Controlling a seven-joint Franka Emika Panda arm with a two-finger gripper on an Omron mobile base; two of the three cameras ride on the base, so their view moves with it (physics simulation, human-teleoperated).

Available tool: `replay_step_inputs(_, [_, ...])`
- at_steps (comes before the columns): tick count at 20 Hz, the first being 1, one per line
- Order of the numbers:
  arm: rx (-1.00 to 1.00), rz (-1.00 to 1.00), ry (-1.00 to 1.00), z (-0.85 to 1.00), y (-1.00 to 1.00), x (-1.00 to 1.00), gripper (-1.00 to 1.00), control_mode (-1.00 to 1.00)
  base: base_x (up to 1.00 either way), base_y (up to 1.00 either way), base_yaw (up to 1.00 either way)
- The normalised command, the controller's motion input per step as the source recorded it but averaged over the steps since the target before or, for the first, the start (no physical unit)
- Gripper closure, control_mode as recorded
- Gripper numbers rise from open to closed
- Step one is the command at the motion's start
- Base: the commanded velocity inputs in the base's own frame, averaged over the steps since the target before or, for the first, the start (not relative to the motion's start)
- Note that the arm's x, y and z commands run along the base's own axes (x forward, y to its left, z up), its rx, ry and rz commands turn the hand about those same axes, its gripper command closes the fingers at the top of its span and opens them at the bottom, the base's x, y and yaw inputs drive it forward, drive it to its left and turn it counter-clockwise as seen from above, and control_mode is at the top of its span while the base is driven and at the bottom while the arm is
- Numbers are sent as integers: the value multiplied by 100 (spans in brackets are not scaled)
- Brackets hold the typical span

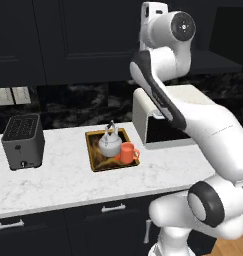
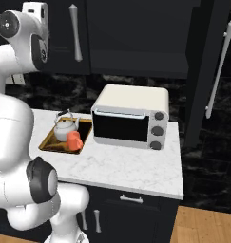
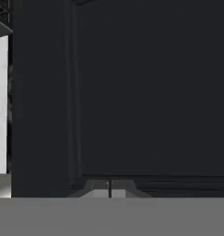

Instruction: Pick the kettle from the counter and place it on the tray. Then pick the mug from the cabinet and place it on the tray. Then close the cabinet doors.

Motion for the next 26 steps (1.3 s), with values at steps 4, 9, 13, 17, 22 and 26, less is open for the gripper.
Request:
replay_step_inputs(4, [-8, 17, -3, -26, -79, -83, 100, -100, 0, 0, 0])
replay_step_inputs(9, [-9, 27, -11, -34, -70, -95, 100, -100, 0, 0, 0])
replay_step_inputs(13, [-6, 17, -2, -39, -84, -100, 100, -100, 0, 0, 0])
replay_step_inputs(17, [-2, 9, -7, -21, -82, -100, 100, -100, 0, 0, 0])
replay_step_inputs(22, [0, -9, 0, -6, -62, -97, 100, -100, 0, 0, 0])
replay_step_inputs(26, [3, -21, -9, -19, -53, -74, 100, -100, 0, 0, 0])
